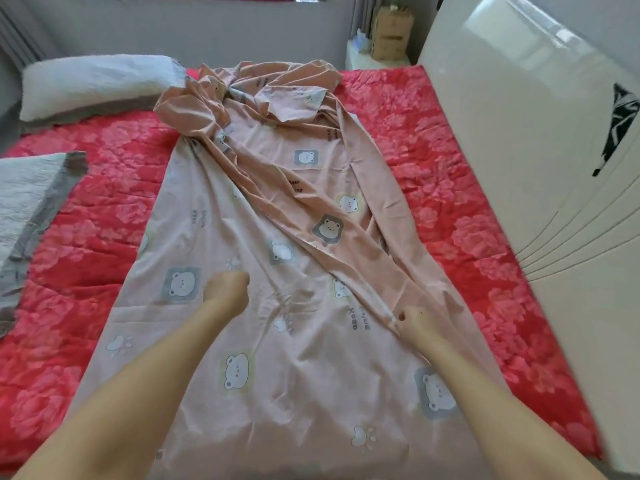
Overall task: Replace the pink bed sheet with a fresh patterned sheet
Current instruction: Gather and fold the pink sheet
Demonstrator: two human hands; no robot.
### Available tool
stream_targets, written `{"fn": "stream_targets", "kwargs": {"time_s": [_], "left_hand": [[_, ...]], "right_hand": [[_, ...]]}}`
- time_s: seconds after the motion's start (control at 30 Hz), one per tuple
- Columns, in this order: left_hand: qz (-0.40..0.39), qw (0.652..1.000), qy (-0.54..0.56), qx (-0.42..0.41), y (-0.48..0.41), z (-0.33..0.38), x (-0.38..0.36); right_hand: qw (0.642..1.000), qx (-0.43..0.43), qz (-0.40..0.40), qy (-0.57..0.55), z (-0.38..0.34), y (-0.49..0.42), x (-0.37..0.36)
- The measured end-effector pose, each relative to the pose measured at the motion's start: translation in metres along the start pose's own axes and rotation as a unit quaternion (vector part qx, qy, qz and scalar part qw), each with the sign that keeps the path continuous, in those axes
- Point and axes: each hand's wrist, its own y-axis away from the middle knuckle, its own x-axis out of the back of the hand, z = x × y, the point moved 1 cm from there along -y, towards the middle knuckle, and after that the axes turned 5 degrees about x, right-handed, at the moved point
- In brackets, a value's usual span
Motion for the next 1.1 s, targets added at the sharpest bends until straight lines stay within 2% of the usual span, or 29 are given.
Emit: {"fn": "stream_targets", "kwargs": {"time_s": [0.23, 0.4, 0.47, 0.57, 0.67, 0.77, 0.83, 0.87, 0.9, 0.97, 1.0, 1.1], "left_hand": [[0.03, 0.981, 0.186, 0.053, -0.082, 0.054, 0.009], [0.014, 0.95, 0.292, 0.111, -0.141, 0.099, -0.013], [-0.013, 0.919, 0.364, 0.153, -0.173, 0.12, -0.025], [-0.069, 0.844, 0.479, 0.23, -0.224, 0.153, -0.042], [-0.104, 0.79, 0.536, 0.279, -0.271, 0.182, -0.057], [-0.164, 0.788, 0.512, 0.299, -0.316, 0.203, -0.087], [-0.198, 0.745, 0.535, 0.347, -0.336, 0.205, -0.11], [-0.213, 0.736, 0.527, 0.367, -0.348, 0.204, -0.124], [-0.222, 0.736, 0.516, 0.378, -0.355, 0.204, -0.132], [-0.214, 0.758, 0.485, 0.381, -0.367, 0.199, -0.145], [-0.193, 0.777, 0.462, 0.381, -0.374, 0.198, -0.151], [-0.133, 0.805, 0.441, 0.374, -0.381, 0.198, -0.145]], "right_hand": [[0.998, 0.006, -0.031, -0.062, -0.006, -0.075, 0.018], [0.994, -0.019, -0.009, -0.109, 0.01, -0.119, 0.019], [0.991, -0.037, 0.005, -0.126, 0.024, -0.142, 0.023], [0.987, -0.069, 0.012, -0.141, 0.043, -0.177, 0.032], [0.986, -0.107, 0.017, -0.13, 0.062, -0.218, 0.039], [0.983, -0.138, 0.03, -0.12, 0.08, -0.27, 0.034], [0.979, -0.16, 0.034, -0.122, 0.085, -0.299, 0.03], [0.975, -0.177, 0.036, -0.128, 0.088, -0.313, 0.027], [0.971, -0.195, 0.041, -0.134, 0.09, -0.322, 0.026], [0.965, -0.22, 0.044, -0.139, 0.098, -0.336, 0.023], [0.963, -0.229, 0.039, -0.14, 0.106, -0.346, 0.021], [0.959, -0.244, 0.019, -0.141, 0.123, -0.365, 0.018]]}}
